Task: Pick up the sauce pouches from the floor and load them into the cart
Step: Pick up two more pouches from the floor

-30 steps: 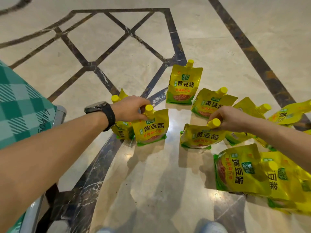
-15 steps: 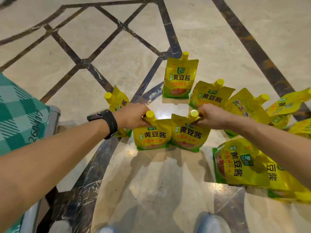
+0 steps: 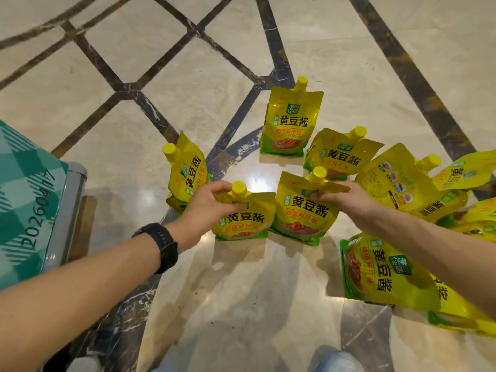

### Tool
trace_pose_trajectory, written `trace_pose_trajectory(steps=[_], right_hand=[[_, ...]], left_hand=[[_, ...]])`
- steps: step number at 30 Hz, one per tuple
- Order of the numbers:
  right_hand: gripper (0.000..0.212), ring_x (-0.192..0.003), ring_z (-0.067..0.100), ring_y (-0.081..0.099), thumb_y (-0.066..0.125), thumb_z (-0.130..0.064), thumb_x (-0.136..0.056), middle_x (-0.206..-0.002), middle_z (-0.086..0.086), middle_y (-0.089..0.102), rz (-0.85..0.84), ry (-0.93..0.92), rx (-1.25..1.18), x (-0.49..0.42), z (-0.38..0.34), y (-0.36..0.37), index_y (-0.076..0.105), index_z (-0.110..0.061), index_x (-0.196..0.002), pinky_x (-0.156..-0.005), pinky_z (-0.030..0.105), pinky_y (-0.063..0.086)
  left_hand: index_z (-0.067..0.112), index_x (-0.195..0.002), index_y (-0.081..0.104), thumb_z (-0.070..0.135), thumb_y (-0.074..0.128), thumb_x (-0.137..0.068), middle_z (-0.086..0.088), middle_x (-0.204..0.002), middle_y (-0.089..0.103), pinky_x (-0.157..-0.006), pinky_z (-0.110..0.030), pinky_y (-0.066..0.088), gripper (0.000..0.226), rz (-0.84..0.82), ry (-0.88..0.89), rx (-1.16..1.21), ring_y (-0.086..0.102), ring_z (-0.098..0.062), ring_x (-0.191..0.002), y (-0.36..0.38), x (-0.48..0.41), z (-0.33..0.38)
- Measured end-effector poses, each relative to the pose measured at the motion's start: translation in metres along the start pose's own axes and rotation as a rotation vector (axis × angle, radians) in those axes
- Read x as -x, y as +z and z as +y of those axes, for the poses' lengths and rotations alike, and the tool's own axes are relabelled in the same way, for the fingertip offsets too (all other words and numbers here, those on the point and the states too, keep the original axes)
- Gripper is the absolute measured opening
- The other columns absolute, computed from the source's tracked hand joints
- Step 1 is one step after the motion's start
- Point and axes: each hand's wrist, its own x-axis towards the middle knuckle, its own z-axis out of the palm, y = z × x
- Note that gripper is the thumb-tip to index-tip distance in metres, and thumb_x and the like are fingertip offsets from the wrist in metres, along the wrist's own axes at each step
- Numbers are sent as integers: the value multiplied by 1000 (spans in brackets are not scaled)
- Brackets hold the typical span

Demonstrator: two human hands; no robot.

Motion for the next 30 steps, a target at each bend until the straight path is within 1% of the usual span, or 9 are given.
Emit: trace_pose_trajectory(steps=[5,8,11,13,16,19,23,26,30], right_hand=[[40,-111,24,63,79,-4,-73,-112,1,73,-72,23,-18,-8,-3,0,69,-22,-107,-102,46,46],[43,-109,22,64,81,-5,-71,-111,-1,73,-80,24,-10,-11,-3,2,68,-25,-106,-102,47,47],[45,-109,20,65,82,-8,-72,-112,-2,72,-71,16,-16,-16,-3,3,65,-28,-109,-102,47,47],[46,-108,19,64,82,-11,-73,-113,-3,72,-65,10,-20,-19,-3,4,63,-29,-110,-101,47,47],[53,-110,20,63,85,-18,-70,-115,-2,70,-45,18,-6,-22,-4,6,60,-27,-115,-102,49,46],[81,-115,24,60,89,-30,-61,-123,1,66,-22,39,-6,-27,-4,6,50,-22,-132,-102,51,46],[67,-108,18,63,87,-18,-67,-115,-3,69,-60,40,15,-29,-3,8,57,-21,-126,-89,37,50],[60,-101,14,67,87,-13,-67,-108,-6,72,-91,49,28,-26,-1,9,63,-21,-121,-83,32,53],[58,-100,16,65,87,-14,-67,-106,-6,70,-67,73,40,-29,-4,7,60,-24,-118,-81,36,53]], left_hand=[[27,-115,67,25,86,-62,6,-110,76,-90,-28,54,56,-145,31,88,70,-11,-108,-17,8,-23],[22,-135,48,11,89,-66,1,-127,68,-98,-26,53,81,-200,43,-55,65,-8,-116,-15,10,-45],[35,-131,38,-6,85,-68,-3,-132,58,-93,-15,51,88,-132,138,-80,61,0,-117,-7,1,-56],[41,-126,42,3,89,-67,-1,-130,59,-96,-21,52,84,-61,143,-121,61,-1,-115,-6,-4,-59],[27,-126,56,36,93,-63,9,-120,69,-100,-38,54,74,-4,119,-209,65,-2,-111,-8,-7,-59],[26,-127,56,30,88,-70,24,-111,67,-90,-22,54,65,-6,96,-227,63,14,-100,-6,-2,-46],[28,-129,55,26,82,-76,17,-114,70,-81,-17,56,59,-108,4,-118,68,3,-102,-12,6,-46],[35,-124,56,36,72,-82,20,-110,73,-85,-26,58,45,-91,-155,26,72,0,-96,-14,11,-62],[33,-134,43,31,79,-80,14,-122,65,-86,-29,56,65,-59,-263,31,67,-9,-109,-9,23,-91]])
